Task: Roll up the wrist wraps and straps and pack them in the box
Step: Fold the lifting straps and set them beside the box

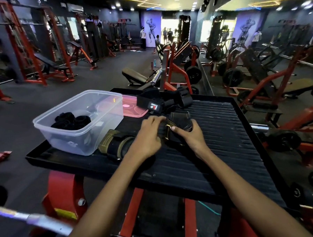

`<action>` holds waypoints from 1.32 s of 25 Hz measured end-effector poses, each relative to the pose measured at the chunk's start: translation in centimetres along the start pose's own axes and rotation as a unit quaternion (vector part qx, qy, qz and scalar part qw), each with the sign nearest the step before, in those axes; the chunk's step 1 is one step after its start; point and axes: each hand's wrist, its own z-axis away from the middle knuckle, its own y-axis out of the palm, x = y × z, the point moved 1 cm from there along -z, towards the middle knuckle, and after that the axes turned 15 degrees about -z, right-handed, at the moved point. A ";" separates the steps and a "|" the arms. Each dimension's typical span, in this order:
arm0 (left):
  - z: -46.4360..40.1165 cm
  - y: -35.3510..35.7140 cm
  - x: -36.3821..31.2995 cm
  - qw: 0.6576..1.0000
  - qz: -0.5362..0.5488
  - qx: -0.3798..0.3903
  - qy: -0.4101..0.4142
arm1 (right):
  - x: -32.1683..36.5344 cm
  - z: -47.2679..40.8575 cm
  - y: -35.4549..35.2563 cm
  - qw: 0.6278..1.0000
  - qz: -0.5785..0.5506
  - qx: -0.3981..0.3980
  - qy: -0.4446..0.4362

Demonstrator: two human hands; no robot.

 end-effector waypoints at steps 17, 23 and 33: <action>1.4 -0.3 8.0 0.928 0.334 -0.015 -0.167 | 0.3 1.8 1.9 0.994 0.051 0.082 -0.052; 2.1 1.2 8.1 0.914 0.348 -0.013 -0.209 | -0.2 1.9 2.0 0.982 0.099 0.157 -0.023; 1.2 -2.0 6.9 0.881 0.385 -0.124 -0.243 | 3.2 2.4 4.9 0.991 0.072 0.070 -0.085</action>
